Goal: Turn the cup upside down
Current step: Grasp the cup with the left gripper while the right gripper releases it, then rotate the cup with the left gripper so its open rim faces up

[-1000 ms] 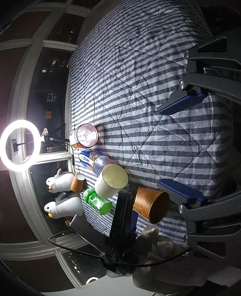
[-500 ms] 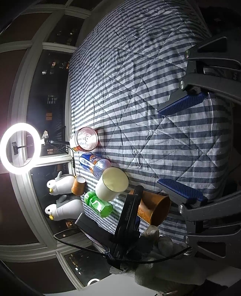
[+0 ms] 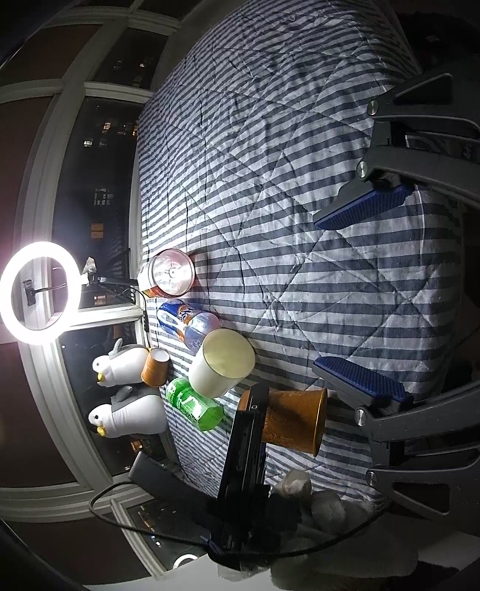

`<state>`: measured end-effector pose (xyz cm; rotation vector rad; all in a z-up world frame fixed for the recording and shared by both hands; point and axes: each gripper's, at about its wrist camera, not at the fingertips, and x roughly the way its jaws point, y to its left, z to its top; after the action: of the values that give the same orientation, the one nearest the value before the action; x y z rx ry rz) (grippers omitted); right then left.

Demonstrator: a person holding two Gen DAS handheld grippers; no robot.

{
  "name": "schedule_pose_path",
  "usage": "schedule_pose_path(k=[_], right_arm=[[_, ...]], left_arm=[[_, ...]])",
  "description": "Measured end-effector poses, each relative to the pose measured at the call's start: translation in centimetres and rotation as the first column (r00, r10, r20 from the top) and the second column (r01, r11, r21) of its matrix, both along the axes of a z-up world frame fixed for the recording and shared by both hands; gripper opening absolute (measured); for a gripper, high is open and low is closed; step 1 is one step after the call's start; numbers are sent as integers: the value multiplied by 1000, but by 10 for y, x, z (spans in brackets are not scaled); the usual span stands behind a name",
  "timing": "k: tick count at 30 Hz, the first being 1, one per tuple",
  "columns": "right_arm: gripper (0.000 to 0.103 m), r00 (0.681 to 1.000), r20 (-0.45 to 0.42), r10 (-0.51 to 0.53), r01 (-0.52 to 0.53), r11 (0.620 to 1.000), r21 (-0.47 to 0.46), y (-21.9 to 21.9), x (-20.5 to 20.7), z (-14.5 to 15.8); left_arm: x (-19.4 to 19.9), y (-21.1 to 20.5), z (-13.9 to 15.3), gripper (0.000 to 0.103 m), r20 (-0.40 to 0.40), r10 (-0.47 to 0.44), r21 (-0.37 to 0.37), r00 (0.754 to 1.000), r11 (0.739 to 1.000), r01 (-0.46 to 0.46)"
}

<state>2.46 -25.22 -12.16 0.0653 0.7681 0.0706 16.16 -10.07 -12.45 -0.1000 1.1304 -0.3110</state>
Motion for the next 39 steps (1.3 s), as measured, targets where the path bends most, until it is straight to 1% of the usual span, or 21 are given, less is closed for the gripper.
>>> schedule_pose_path(k=[5,12,19,25,29,32,39], right_arm=[[67,1000,5,0,0,1000,-4,1,-1,1],[67,1000,14,-5,5,1000,-10,2,-3,1],[67,999,33,-19,19,1000,-17,0,-6,1],[67,999,42,-30,32,999,-30,0,-9,3],[67,998,43,-41,43,999,-31,-3,-11,3],[67,998,45,-47,48,998,-31,-4,-11,3],[67,997,47,-55,56,998,-27,-6,-12,3]], left_arm=[[-13,0,12,62,86,-3,23,996,1000,1],[-26,-9,15,62,159,-9,41,987,999,2],[-38,-26,22,62,267,-38,68,963,997,20],[-43,-44,20,62,349,-75,121,934,992,35],[-43,-54,15,62,373,-94,148,923,988,41],[-44,-57,11,62,382,-99,155,919,987,42],[-47,-59,4,62,374,-106,159,921,986,48]])
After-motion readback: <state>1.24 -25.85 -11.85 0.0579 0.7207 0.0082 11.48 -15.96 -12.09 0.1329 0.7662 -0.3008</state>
